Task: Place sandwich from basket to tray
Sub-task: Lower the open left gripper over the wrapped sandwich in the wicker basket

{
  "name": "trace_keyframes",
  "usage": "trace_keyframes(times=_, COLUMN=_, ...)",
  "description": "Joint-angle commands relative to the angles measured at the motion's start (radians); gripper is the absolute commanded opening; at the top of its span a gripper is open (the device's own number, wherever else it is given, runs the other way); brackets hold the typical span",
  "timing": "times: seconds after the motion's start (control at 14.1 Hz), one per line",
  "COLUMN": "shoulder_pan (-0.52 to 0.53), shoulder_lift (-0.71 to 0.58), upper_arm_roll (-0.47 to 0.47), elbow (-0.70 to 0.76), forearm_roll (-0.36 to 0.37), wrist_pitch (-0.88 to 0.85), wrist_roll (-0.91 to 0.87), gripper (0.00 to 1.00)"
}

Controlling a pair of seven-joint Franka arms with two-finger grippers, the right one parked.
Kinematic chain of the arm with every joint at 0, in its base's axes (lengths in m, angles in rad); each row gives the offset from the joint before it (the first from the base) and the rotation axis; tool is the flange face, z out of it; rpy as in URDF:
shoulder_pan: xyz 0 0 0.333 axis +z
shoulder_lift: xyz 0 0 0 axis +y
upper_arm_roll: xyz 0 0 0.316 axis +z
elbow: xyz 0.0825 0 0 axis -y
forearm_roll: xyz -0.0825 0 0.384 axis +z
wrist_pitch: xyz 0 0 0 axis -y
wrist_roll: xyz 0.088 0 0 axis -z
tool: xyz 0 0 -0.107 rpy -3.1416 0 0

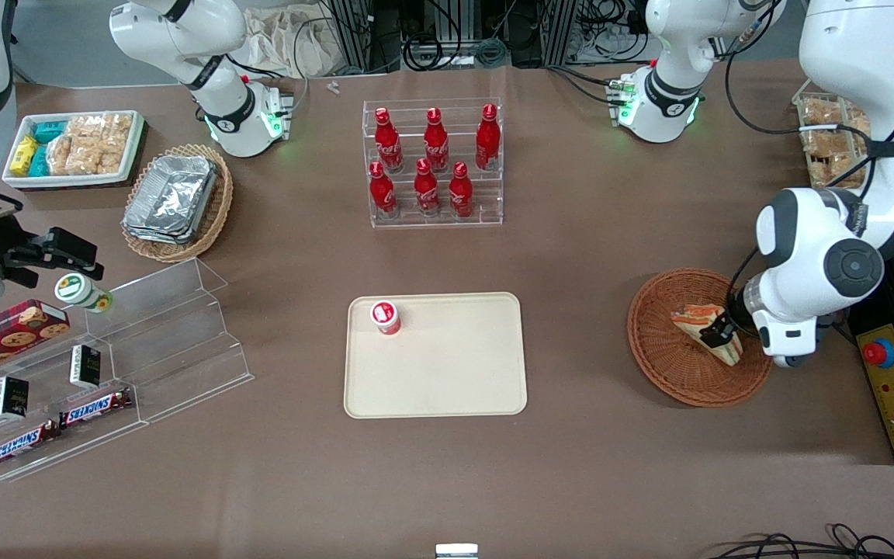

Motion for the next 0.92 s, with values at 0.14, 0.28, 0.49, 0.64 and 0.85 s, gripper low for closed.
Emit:
trace_keyframes(times=0.14, shoulder_pan=0.012, shoulder_lift=0.002, upper_arm_roll=-0.006, elbow=-0.039, forearm_roll=0.024, wrist_pitch=0.027, wrist_roll=-0.028, gripper=1.00)
trace_keyframes(times=0.28, shoulder_pan=0.012, shoulder_lift=0.011, upper_arm_roll=-0.006, elbow=-0.040, forearm_roll=0.026, wrist_pitch=0.028, wrist_roll=-0.028, gripper=1.00)
trace_keyframes(times=0.49, shoulder_pan=0.015, shoulder_lift=0.042, upper_arm_roll=-0.004, elbow=-0.039, forearm_roll=0.027, wrist_pitch=0.064, wrist_roll=-0.025, gripper=1.00)
trace_keyframes(times=0.64, shoulder_pan=0.015, shoulder_lift=0.062, upper_arm_roll=-0.004, elbow=-0.034, forearm_roll=0.042, wrist_pitch=0.087, wrist_roll=-0.025, gripper=0.86)
trace_keyframes(times=0.85, shoulder_pan=0.015, shoulder_lift=0.068, upper_arm_roll=-0.006, elbow=-0.020, forearm_roll=0.052, wrist_pitch=0.090, wrist_roll=-0.028, gripper=0.07)
